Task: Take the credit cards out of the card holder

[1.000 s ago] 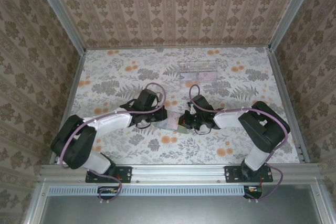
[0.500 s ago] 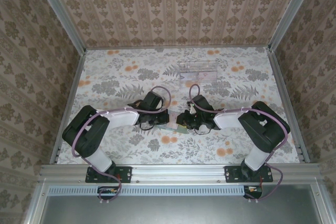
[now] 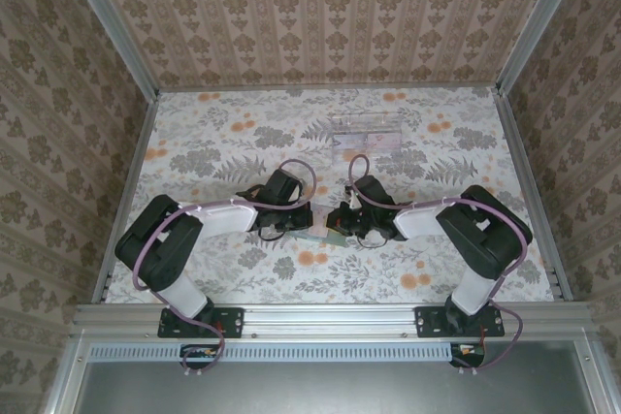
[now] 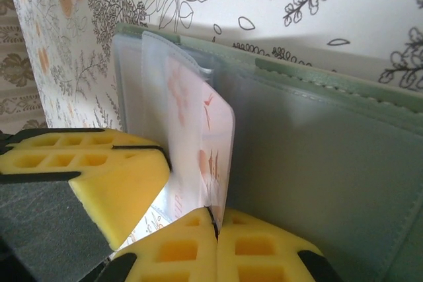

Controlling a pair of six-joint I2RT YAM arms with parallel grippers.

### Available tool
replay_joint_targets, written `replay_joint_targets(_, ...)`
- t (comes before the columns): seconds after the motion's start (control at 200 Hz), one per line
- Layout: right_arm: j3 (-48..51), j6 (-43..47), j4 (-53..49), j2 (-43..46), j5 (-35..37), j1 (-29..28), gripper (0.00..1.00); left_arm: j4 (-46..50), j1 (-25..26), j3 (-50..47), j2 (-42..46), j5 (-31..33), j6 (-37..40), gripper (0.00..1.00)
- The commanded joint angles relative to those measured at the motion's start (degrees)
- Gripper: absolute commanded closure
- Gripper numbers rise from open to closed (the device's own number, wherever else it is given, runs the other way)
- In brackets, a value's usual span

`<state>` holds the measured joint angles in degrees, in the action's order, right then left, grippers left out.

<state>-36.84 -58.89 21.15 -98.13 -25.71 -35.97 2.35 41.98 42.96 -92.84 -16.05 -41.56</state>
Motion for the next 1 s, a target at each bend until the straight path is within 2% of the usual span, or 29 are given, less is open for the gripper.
replay_joint_targets(0.0, 3.51, 0.06, -0.54, 0.82, 2.91, 0.99, 1.00, 3.55, -0.20, -1.47, -0.91, 1.64, -0.38, 1.00)
replay_joint_targets(0.195, 8.41, -0.09, 1.45, 4.50, 2.25, 2.63, 1.00, 3.32, -1.34, -2.62, -0.13, 1.46, -0.54, 1.00)
replay_joint_targets(0.375, 10.63, 1.96, -3.04, 11.77, 2.73, 3.05, 1.00, 3.20, -1.46, -2.47, 0.76, 0.82, -0.21, 1.00)
replay_joint_targets(0.545, 10.51, 6.68, -15.72, 25.00, 5.84, 4.26, 1.00, 2.66, -1.50, -2.35, 3.65, 0.17, 0.20, 1.00)
replay_joint_targets(0.68, 5.82, 13.77, -31.13, 37.24, 11.61, 4.81, 1.00, 3.22, -1.39, -2.18, 8.68, 0.47, 0.61, 1.00)
replay_joint_targets(0.82, -1.67, 23.00, -42.67, 44.53, 18.92, 5.86, 1.00, 4.74, -1.45, -2.34, 16.09, 2.01, 1.36, 0.88)
replay_joint_targets(0.995, -12.65, 39.04, -49.39, 43.65, 26.75, 6.08, 1.00, 6.83, -1.61, -4.68, 28.07, 5.32, 2.44, 0.65)
